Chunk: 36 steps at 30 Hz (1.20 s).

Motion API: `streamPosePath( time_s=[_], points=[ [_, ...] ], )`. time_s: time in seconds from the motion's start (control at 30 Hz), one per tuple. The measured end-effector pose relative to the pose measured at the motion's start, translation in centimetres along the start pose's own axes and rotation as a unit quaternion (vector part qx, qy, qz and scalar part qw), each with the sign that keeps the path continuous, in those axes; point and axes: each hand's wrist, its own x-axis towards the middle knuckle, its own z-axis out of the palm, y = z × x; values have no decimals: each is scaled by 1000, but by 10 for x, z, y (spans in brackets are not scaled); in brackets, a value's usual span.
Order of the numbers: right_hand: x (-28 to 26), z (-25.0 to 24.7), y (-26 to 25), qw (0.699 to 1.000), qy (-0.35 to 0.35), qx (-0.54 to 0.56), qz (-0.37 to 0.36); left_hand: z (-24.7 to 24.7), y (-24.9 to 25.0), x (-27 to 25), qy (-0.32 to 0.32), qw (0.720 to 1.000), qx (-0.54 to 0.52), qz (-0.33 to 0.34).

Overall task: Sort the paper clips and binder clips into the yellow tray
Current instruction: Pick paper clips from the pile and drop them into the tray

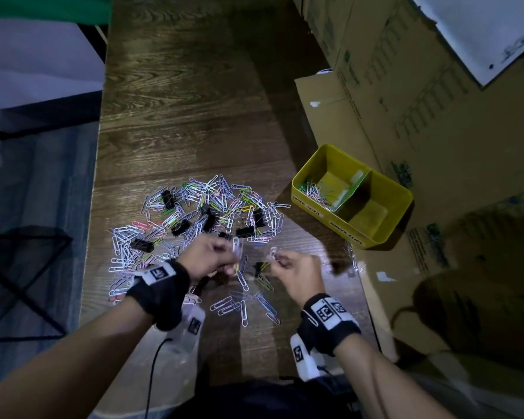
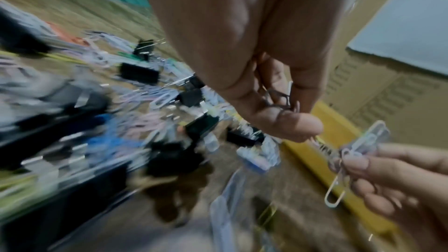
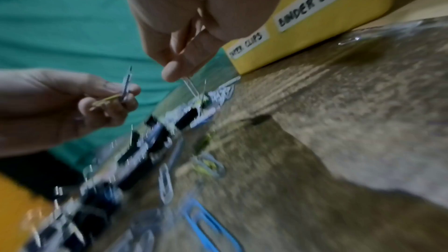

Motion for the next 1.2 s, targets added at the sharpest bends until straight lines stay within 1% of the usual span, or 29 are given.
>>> streamPosePath(
  time_s=[0.07,0.1,0.23,0.27,0.33,0.43,0.5,0.57,0.6,0.63,0.67,0.73,0.77,0.8,0.83,0.87,0.9,0.93,1.0,1.07,1.1,1.17,1.2],
  points=[
    [3,-10,-10,991,42,117,43,4,29,10,-3,999,-39,31],
    [6,-17,-20,985,62,152,43,8,46,17,-1,998,-49,46],
    [26,-53,-59,958,132,254,-4,34,109,51,24,990,-95,104],
    [33,-62,-67,951,149,269,-13,44,123,61,32,988,-99,116],
    [49,-78,-79,945,187,266,-30,63,144,77,47,986,-94,127],
    [73,-100,-89,941,220,254,-31,87,158,102,52,990,-28,124],
    [88,-109,-90,947,226,227,-19,96,161,113,24,993,30,112],
    [101,-113,-87,958,215,191,1,96,164,116,-17,986,129,101],
    [107,-113,-85,963,207,173,10,94,165,116,-26,980,171,99],
    [114,-112,-82,967,202,152,16,91,166,114,-22,978,184,101],
    [119,-110,-79,972,198,126,16,87,165,113,-13,978,177,108],
    [130,-107,-69,982,184,46,11,80,158,108,3,989,98,111],
    [133,-105,-66,986,163,-3,13,75,152,104,8,992,59,110],
    [135,-103,-63,990,132,-54,19,69,145,99,10,993,44,112],
    [136,-101,-61,990,92,-101,27,63,135,94,6,991,61,119],
    [136,-100,-60,988,53,-143,31,56,123,90,-2,986,103,133],
    [134,-99,-60,984,24,-176,28,48,109,85,-12,974,170,151],
    [131,-98,-60,980,9,-200,12,41,93,81,-23,955,244,167],
    [120,-95,-63,975,14,-215,-52,30,61,69,-55,904,380,187],
    [102,-87,-63,964,28,-206,-163,27,28,55,-95,856,466,201],
    [92,-81,-60,955,30,-195,-223,28,12,48,-101,836,496,212],
    [69,-65,-46,927,28,-203,-315,32,-18,37,-81,801,547,230],
    [58,-56,-38,912,31,-215,-348,35,-29,31,-60,792,558,240]
  ],
)
